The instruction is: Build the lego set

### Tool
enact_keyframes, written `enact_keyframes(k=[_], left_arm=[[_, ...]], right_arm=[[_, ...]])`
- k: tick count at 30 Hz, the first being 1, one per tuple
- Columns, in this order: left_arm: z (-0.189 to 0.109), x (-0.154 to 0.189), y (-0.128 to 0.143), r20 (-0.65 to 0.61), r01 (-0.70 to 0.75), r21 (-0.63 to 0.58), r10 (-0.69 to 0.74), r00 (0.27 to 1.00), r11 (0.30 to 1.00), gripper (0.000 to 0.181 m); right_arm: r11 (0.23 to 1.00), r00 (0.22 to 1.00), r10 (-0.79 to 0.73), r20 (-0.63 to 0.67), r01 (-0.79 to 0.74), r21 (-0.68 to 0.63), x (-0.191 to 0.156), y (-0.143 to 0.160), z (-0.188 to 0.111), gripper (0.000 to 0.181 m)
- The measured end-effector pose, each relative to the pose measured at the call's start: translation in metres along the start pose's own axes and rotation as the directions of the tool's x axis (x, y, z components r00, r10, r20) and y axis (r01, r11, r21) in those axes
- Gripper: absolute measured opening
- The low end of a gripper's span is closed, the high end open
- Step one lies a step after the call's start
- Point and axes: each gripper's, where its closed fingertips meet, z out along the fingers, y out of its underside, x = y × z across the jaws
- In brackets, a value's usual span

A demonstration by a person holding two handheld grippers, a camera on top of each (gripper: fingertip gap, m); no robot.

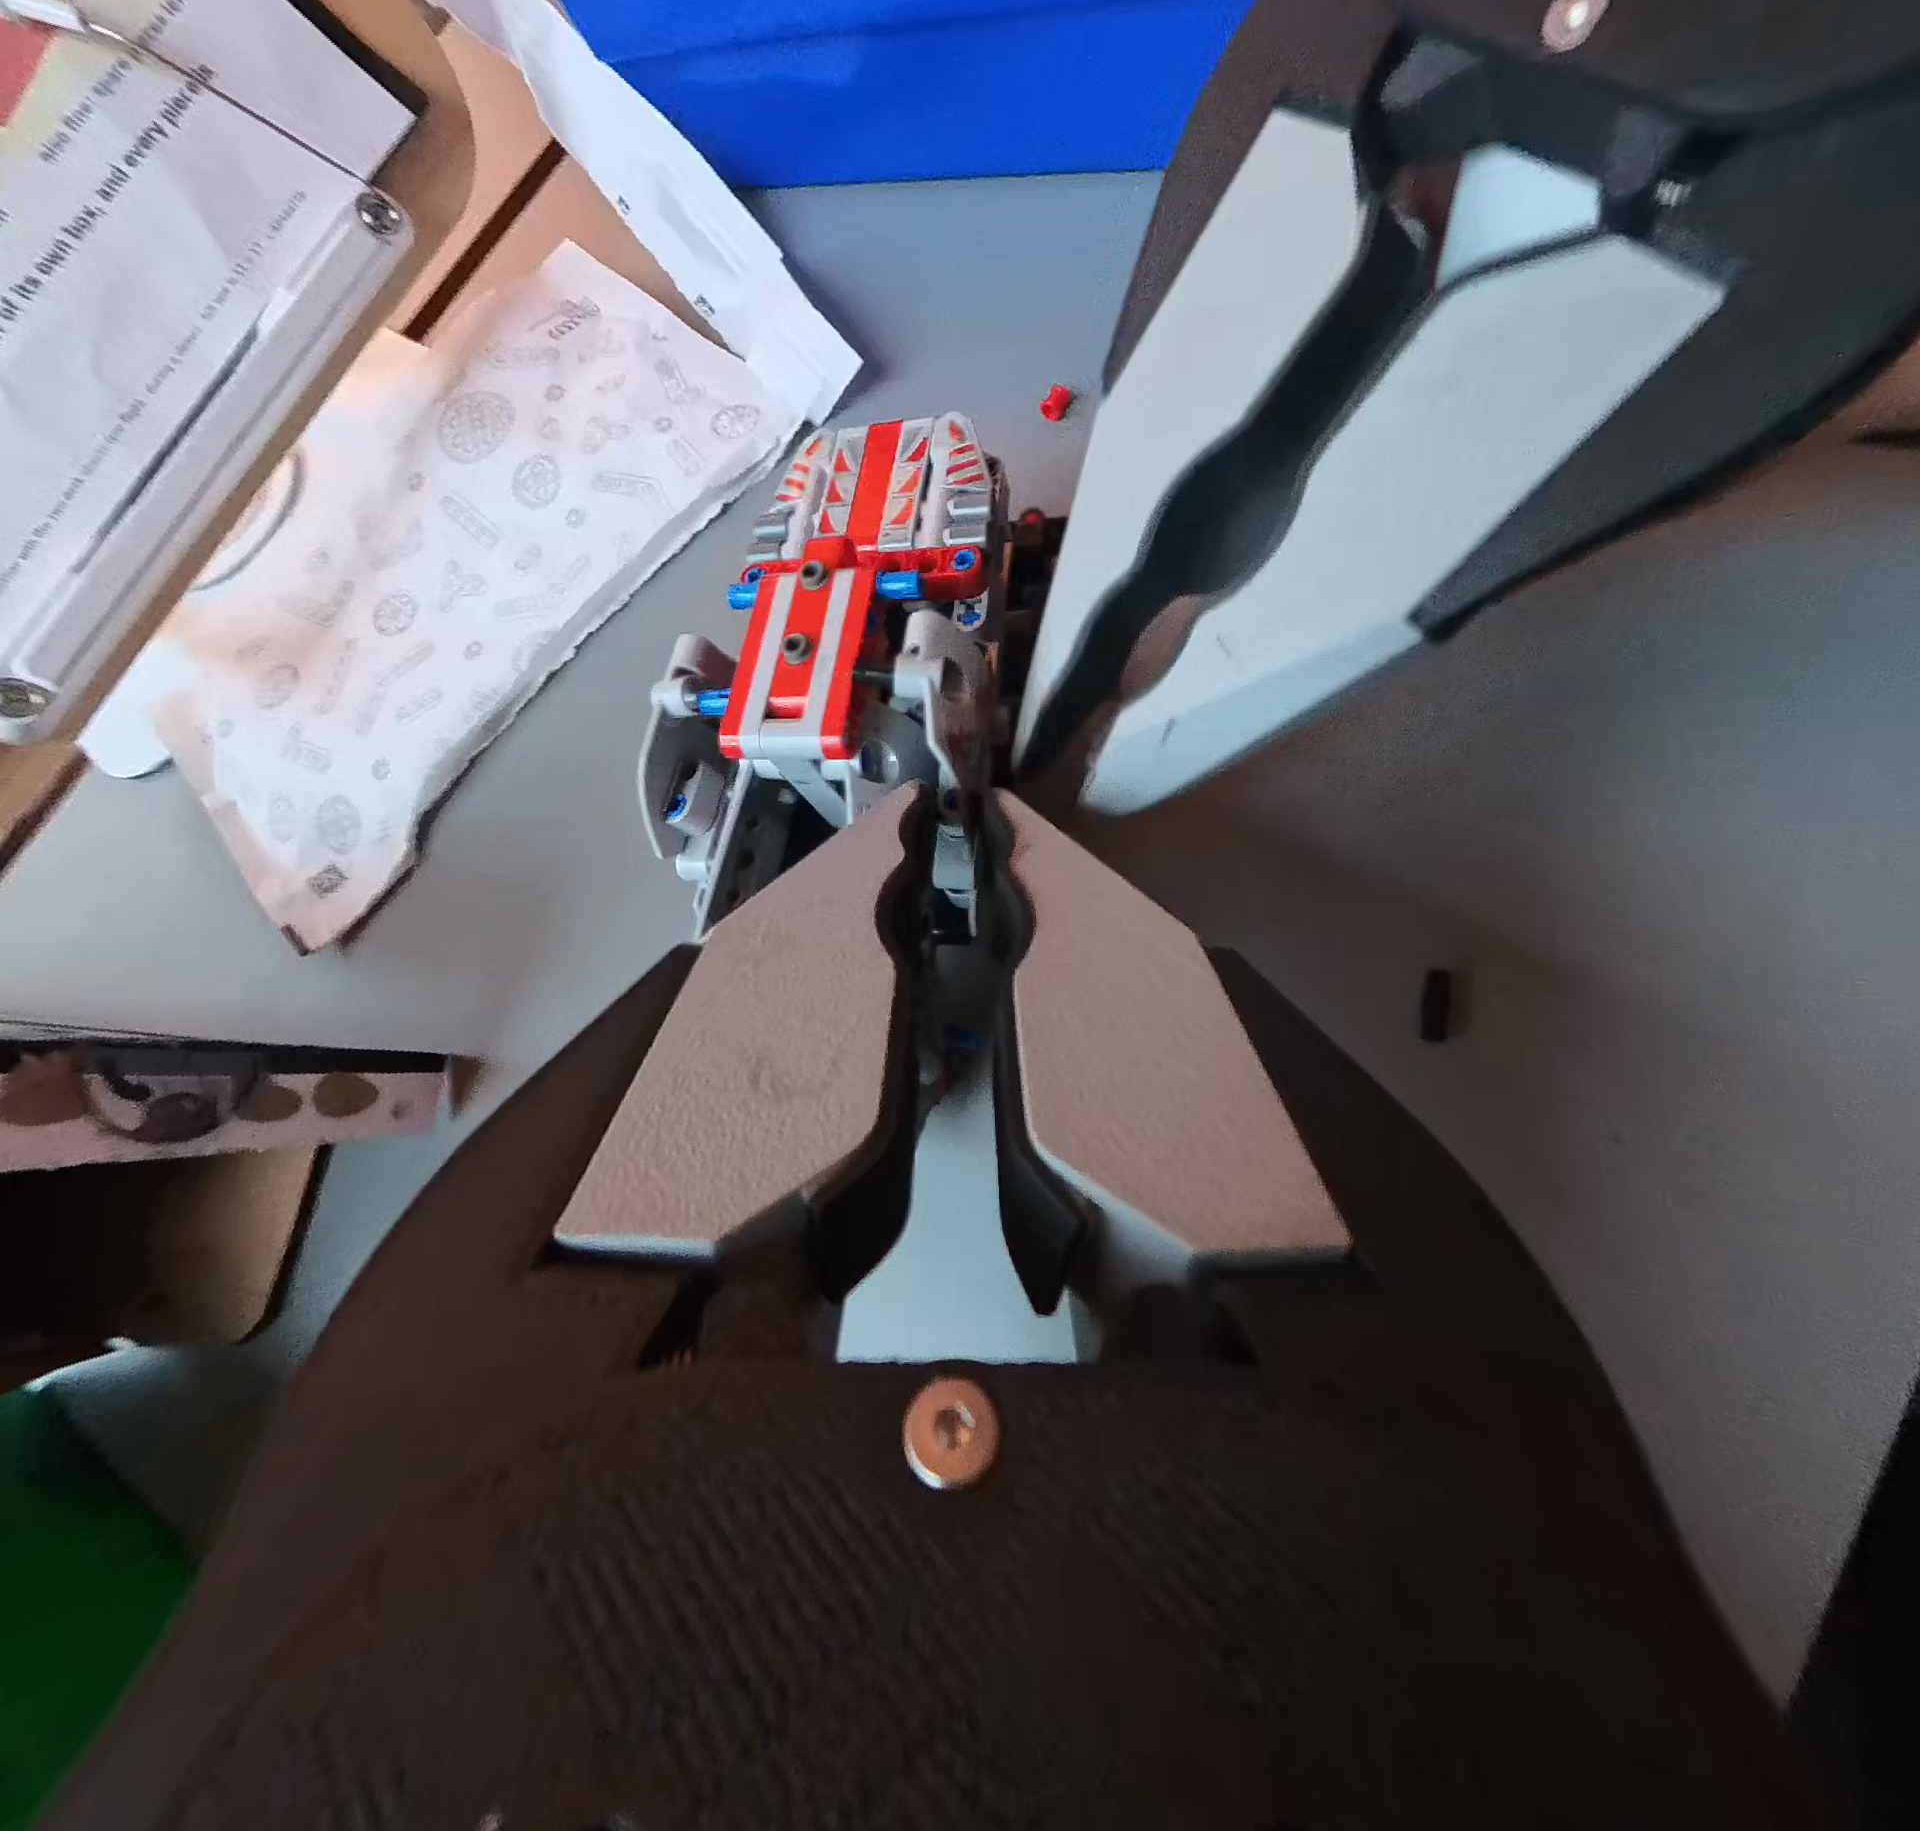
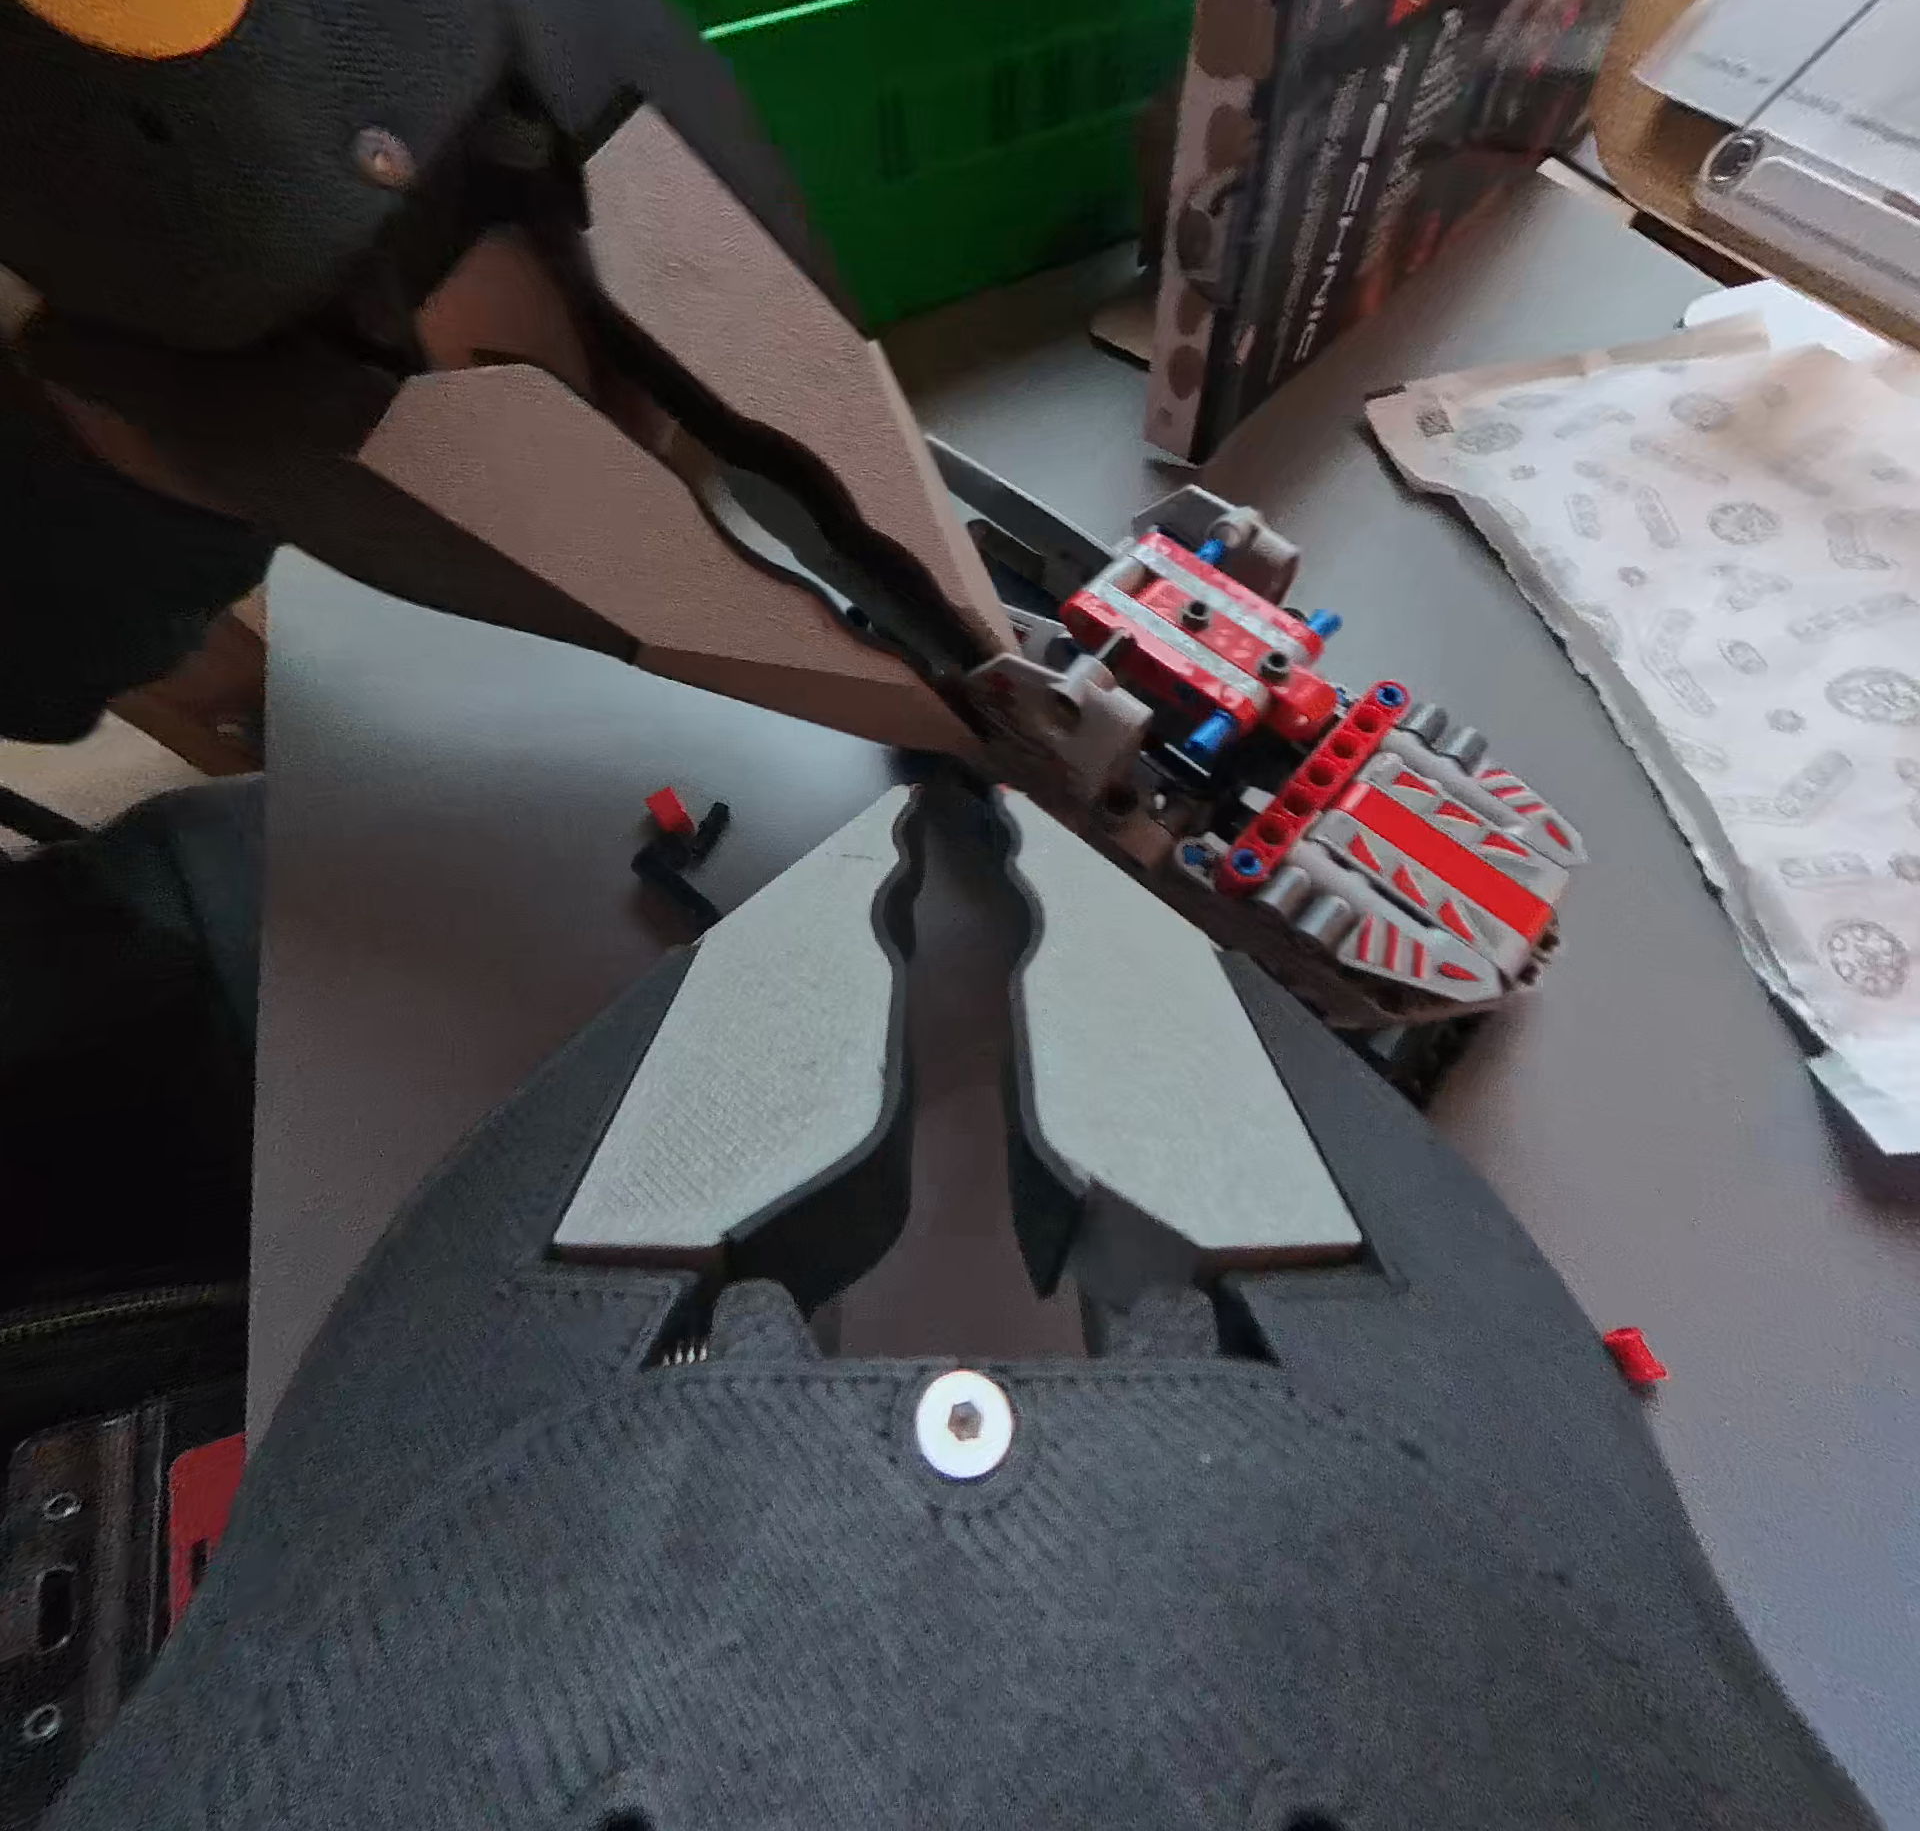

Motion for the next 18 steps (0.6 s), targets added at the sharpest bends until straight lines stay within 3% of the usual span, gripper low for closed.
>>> enact_keyframes(k=[4, 7, 10, 12, 15, 18], left_arm=[[-0.011, 0.002, -0.007, -0.192, 0.23, 0.071, -0.213, 0.958, 0.971, 0.005], [-0.022, -0.001, -0.009, -0.313, 0.361, 0.087, -0.319, 0.895, 0.928, 0.005], [-0.023, -0.007, -0.006, -0.293, 0.366, 0.083, -0.328, 0.898, 0.927, 0.005], [-0.024, -0.007, -0.008, -0.304, 0.377, 0.091, -0.335, 0.892, 0.922, 0.005], [-0.023, -0.004, -0.007, -0.324, 0.376, 0.081, -0.332, 0.886, 0.923, 0.005], [-0.024, -0.004, -0.003, -0.344, 0.368, 0.079, -0.322, 0.882, 0.926, 0.005]], right_arm=[[0.989, 0.99, -0.109, -0.087, 0.1, -0.108, 0.008, 0.012, -0.002, 0.01], [0.991, 0.986, -0.133, -0.101, 0.13, -0.037, 0.006, -0.003, -0.011, 0.0], [0.99, 0.985, -0.119, -0.129, 0.127, 0.059, 0.007, -0.02, -0.019, 0.017], [0.989, 0.982, -0.131, -0.134, 0.14, 0.057, 0.006, -0.019, -0.016, 0.024], [0.975, 0.961, -0.204, -0.188, 0.217, 0.049, 0.005, -0.021, -0.011, 0.005], [0.958, 0.93, -0.275, -0.243, 0.288, 0.017, 0.007, -0.019, -0.007, 0.0]])
